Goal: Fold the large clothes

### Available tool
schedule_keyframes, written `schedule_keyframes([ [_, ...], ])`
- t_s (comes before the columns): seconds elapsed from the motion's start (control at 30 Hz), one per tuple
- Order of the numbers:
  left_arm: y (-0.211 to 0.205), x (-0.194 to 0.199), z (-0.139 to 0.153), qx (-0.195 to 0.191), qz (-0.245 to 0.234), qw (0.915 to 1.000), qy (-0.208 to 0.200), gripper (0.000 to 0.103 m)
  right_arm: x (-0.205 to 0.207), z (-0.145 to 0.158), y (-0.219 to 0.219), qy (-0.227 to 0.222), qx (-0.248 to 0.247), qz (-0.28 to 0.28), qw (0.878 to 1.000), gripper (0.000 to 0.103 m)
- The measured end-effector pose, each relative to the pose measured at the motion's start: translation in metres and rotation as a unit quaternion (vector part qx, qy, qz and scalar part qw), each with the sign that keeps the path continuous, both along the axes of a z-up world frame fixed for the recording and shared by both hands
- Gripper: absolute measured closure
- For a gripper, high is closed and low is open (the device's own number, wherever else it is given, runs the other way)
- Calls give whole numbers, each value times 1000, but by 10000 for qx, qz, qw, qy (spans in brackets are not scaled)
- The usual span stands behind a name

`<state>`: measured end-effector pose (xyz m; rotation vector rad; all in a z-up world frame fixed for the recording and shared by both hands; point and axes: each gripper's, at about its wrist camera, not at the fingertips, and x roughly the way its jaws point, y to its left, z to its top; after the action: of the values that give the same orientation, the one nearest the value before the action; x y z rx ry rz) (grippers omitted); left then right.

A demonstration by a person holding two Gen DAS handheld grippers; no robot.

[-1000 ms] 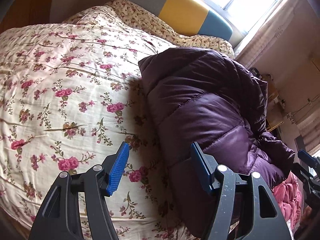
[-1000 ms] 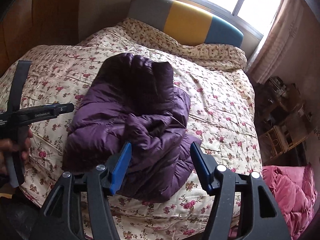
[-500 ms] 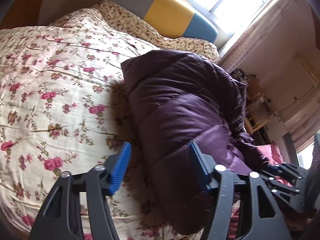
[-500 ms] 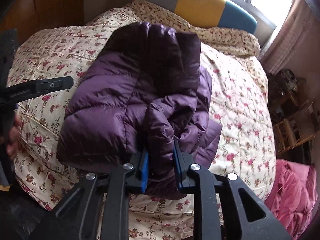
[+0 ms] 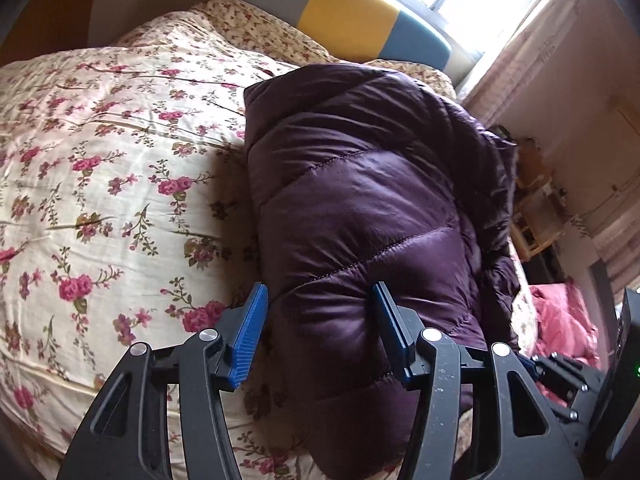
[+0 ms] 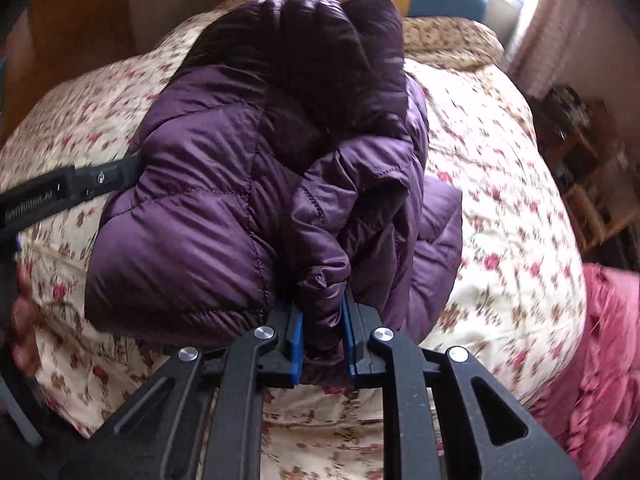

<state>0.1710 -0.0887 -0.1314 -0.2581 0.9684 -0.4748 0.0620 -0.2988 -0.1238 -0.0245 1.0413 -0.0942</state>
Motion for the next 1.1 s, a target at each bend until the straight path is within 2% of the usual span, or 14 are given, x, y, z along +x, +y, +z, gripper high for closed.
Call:
schedule_keyframes([
  [0.2, -9, -10, -2, 258, 118, 9991, -330, 49, -1, -11, -2, -93, 159, -253, 9995, 89],
  [0.43, -18, -10, -15, 427, 133, 9982, -404, 49, -3, -27, -3, -146, 192, -355, 9991, 89],
  [0.77, -42, -13, -38, 819, 115, 9925, -899, 49, -17, -61, -7, -912, 249, -535, 9941, 89],
  [0.87, -46, -17, -42, 892, 125, 9896, -1119, 49, -20, -63, -8, -1033, 305, -589, 9924, 89],
  [1.1, -42, -18, -29, 898, 111, 9890, -1168, 48, -25, -47, -9, -991, 365, -681, 9921, 88],
])
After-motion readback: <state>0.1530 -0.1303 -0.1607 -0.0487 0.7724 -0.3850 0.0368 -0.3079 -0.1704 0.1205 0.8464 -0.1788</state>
